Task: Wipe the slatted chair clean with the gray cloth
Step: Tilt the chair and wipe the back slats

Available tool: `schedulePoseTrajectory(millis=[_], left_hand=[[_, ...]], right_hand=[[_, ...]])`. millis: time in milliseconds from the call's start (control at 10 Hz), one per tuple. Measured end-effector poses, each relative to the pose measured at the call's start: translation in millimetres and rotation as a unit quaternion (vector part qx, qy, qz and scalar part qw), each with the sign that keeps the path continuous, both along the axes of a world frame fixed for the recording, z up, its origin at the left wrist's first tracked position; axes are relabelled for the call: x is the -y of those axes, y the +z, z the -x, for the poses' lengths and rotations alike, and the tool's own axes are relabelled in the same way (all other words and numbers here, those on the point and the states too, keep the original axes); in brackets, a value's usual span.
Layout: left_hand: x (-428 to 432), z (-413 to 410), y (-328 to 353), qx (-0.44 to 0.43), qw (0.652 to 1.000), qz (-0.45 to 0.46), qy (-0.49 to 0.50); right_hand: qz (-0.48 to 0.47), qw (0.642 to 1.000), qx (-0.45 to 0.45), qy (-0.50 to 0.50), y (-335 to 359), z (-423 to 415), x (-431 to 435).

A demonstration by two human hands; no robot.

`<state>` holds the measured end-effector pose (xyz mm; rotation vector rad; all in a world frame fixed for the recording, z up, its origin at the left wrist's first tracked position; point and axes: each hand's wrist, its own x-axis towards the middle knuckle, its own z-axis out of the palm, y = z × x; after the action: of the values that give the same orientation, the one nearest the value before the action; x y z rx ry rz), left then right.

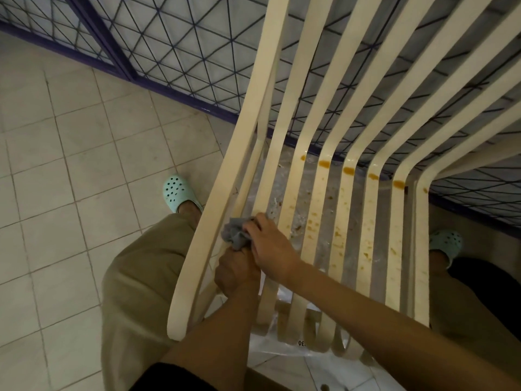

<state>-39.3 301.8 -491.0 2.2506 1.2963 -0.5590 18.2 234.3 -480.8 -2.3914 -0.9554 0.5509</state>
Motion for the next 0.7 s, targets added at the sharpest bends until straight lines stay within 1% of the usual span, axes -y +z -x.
schedulePoseTrajectory(millis=[100, 200, 300, 400, 500, 600, 700], left_hand=[[0, 1, 3, -0.009, 1.000, 0.005, -0.001], [1, 2, 3, 0.006, 1.000, -0.004, 0.006], [-3, 2, 2, 0.023, 0.999, 0.042, 0.012], [-13, -13, 4, 0.078, 0.991, 0.100, 0.034], [-14, -55, -2, 0.098, 0.990, 0.102, 0.008], [-7, -87, 1, 0.101, 0.992, 0.063, -0.037], [-3, -87, -5, 0.111, 0.993, 0.016, -0.034]], right_hand=[[0.004, 1.000, 0.001, 0.012, 1, -5, 0], [0.018, 0.999, 0.023, 0.046, 0, -20, 0], [0.019, 0.999, 0.028, 0.031, 0, -47, 0], [0.018, 0.999, 0.028, 0.016, -3, -78, -3], [0.020, 0.999, 0.025, 0.015, -6, -101, -3], [0.024, 0.999, 0.034, 0.026, -8, -118, -2], [0.031, 0.998, 0.057, 0.024, -7, -146, -3]])
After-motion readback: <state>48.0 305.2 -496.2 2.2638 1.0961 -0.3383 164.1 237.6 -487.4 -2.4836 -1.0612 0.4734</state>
